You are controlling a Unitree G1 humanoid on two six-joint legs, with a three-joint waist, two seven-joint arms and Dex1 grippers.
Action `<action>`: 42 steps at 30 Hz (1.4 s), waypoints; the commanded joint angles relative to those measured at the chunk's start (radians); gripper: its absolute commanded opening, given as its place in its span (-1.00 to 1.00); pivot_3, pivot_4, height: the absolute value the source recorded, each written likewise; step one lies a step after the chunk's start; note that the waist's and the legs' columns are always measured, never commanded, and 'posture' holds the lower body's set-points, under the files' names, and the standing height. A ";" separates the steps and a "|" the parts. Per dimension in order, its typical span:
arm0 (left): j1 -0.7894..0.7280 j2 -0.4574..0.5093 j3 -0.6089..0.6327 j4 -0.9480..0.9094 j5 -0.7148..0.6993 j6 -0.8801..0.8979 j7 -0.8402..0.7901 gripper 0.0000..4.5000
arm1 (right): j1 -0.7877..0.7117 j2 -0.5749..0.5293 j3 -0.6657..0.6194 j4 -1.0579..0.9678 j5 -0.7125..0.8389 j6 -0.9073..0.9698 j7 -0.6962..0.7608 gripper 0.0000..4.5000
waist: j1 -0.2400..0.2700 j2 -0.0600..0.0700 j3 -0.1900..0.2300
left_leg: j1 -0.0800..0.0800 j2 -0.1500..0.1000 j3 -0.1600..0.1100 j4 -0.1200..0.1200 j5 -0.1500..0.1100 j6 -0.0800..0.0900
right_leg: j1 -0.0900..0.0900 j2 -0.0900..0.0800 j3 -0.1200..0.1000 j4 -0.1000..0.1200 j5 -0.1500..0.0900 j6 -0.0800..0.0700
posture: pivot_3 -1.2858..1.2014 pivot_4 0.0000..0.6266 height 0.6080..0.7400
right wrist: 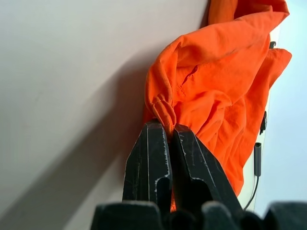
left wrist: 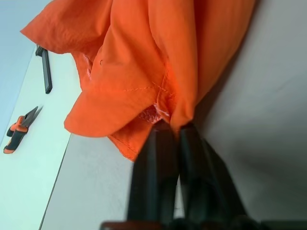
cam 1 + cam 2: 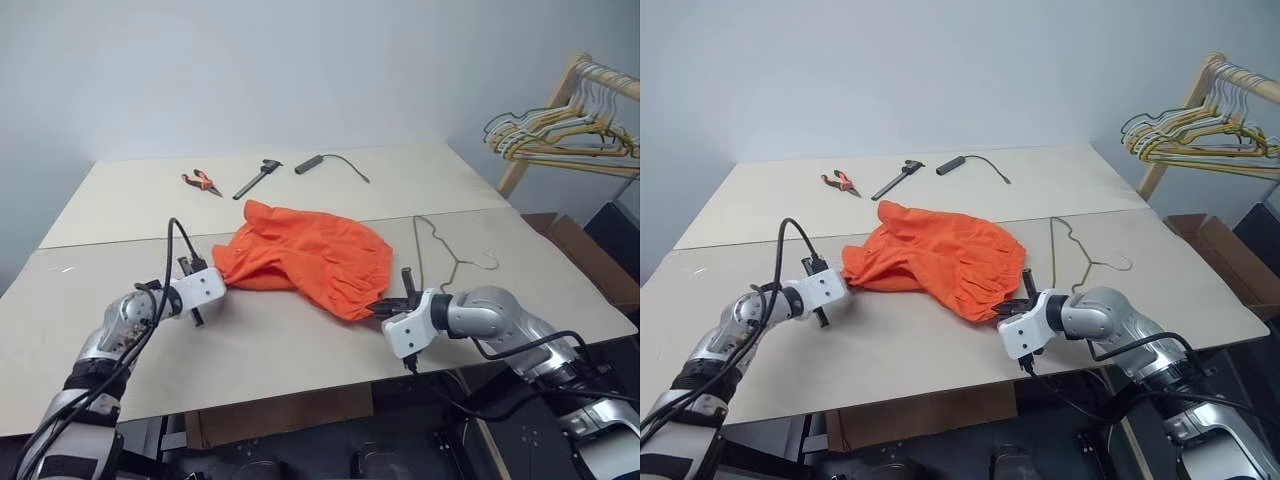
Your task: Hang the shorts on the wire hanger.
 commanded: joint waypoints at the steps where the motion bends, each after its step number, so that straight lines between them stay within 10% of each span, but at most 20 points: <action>1: 0.048 0.051 0.051 -0.124 -0.064 0.010 -0.040 -0.98 | -0.014 -0.003 -0.036 -0.008 -0.003 -0.002 -0.019 -1.00 | -0.002 0.000 0.000 | 0.000 0.000 0.000 0.000 0.000 0.000 | 0.000 0.000 0.000 0.000 0.000 0.000 | -0.01 -1.00 1.00; 17: 0.854 0.374 0.461 -0.863 -0.324 0.231 -0.413 -0.98 | 0.026 -0.016 -0.057 -0.055 0.013 0.005 -0.010 -1.00 | -0.011 0.001 0.001 | 0.002 0.002 0.002 -0.001 0.000 0.000 | 0.000 -0.003 0.001 0.000 0.000 0.000 | 0.01 -1.00 1.00; 24: 0.806 0.248 0.395 -0.908 -0.267 0.299 -0.283 -0.98 | 0.020 0.002 -0.050 -0.071 0.024 0.014 0.016 -1.00 | 0.018 0.001 0.000 | 0.002 0.002 0.003 -0.001 0.000 0.000 | 0.001 0.000 0.001 0.000 -0.001 0.000 | 0.03 -1.00 1.00; 31: 0.825 0.221 0.387 -0.946 -0.287 0.312 -0.305 -0.10 | 0.031 0.001 -0.055 -0.067 0.020 0.009 0.016 -1.00 | 0.022 0.001 0.000 | 0.002 0.002 0.005 -0.001 -0.001 0.001 | 0.000 0.000 0.003 -0.001 -0.001 0.000 | 0.02 -1.00 1.00; 42: 0.858 0.178 0.417 -1.015 -0.318 0.234 -0.296 -0.10 | 0.044 -0.003 -0.059 -0.076 0.017 0.010 0.012 -1.00 | 0.026 0.000 0.000 | 0.003 0.003 0.007 -0.001 -0.001 0.001 | 0.000 0.000 0.004 -0.001 -0.001 0.000 | 0.02 -1.00 1.00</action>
